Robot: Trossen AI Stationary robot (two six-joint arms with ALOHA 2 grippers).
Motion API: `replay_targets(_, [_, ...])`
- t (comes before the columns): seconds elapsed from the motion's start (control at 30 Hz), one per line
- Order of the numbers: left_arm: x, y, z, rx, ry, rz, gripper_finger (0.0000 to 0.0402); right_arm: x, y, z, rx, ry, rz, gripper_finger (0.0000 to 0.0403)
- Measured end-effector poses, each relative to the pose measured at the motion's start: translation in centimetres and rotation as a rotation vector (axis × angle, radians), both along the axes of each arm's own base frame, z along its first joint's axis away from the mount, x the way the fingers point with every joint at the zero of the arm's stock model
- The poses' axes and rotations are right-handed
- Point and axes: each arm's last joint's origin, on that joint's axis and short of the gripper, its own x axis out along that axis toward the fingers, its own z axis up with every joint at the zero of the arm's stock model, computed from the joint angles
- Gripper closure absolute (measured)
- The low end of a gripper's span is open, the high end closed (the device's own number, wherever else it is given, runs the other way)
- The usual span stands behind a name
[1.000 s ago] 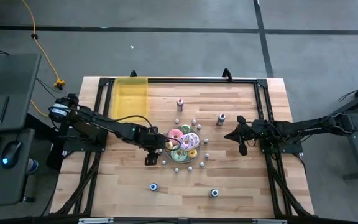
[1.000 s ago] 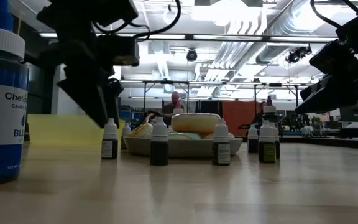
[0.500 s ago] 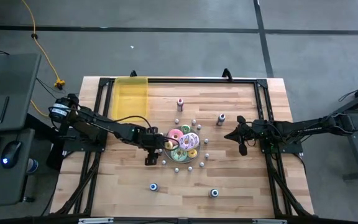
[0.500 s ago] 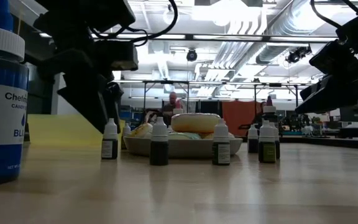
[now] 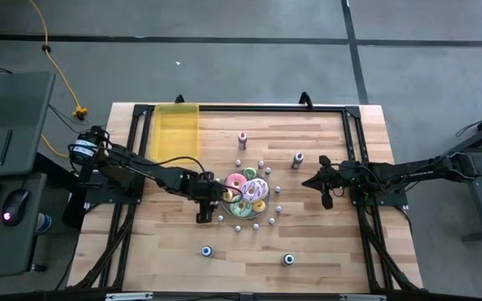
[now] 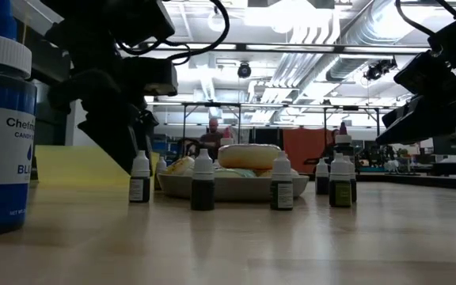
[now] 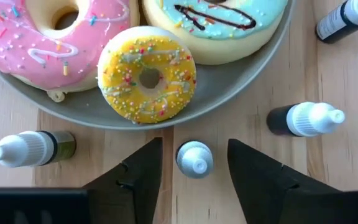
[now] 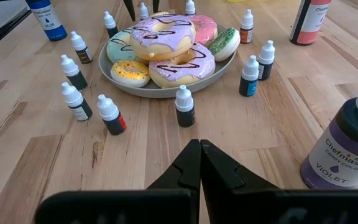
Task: Pick & Place food coloring
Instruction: Put the small red food coloring bottle into the yellow bin
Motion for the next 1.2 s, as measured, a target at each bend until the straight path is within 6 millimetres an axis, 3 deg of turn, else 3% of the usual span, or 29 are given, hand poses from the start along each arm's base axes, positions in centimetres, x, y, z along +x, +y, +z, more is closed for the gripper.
replay_targets(0.73, [0.0,0.0,0.0,0.000,0.007,-0.001,0.0339,0.0,0.0,0.0,0.000,0.000,0.000,0.0402])
replay_targets(1.07, [-0.3,0.0,0.4,-0.018,0.026,-0.012,0.0335,0.0,0.0,0.0,0.000,-0.001,0.000,0.0402])
replay_targets(1.2, [-0.6,0.1,2.1,0.001,0.028,-0.033,0.0335,0.0,0.0,0.0,0.000,-0.001,0.000,0.0402])
